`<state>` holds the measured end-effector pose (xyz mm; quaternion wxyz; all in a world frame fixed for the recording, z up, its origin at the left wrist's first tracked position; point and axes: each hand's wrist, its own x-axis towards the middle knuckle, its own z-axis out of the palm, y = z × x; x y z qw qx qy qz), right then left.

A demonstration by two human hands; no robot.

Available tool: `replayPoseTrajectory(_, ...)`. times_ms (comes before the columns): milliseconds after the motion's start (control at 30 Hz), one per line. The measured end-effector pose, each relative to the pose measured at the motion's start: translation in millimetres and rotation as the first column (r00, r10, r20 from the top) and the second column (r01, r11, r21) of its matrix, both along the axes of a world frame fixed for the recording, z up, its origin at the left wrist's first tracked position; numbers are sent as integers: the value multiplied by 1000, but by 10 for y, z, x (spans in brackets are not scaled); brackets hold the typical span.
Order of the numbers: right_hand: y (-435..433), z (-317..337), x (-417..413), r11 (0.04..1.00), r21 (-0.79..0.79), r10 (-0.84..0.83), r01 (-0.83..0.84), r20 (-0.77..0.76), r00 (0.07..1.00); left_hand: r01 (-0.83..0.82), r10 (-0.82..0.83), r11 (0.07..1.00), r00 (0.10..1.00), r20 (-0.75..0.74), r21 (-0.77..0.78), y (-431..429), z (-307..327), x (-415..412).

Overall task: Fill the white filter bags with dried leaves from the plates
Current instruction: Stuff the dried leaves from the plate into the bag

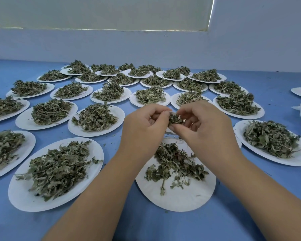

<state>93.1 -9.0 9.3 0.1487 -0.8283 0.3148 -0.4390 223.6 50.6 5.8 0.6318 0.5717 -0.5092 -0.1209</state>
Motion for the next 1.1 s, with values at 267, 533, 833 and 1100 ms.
replayPoseTrajectory(267, -3, 9, -9, 959, -283, 11, -33, -78, 997, 13, -13, 1000, 1000, -21, -3, 5, 8, 6)
replayPoseTrajectory(533, -20, 40, -44, 923, -340, 126, -179, -170, 977, 88, -94, 995, 981, -170, -43, -5, 6, 61)
replayPoseTrajectory(833, 38, 44, -3, 909, -378, -3, -176, -428, 904, 102, -106, 994, 984, -142, -31, 1, -7, 96)
replayPoseTrajectory(1100, -1, 75, -70, 962, -223, 126, -154, -136, 983, 95, -105, 994, 972, -212, -57, 13, 6, 91)
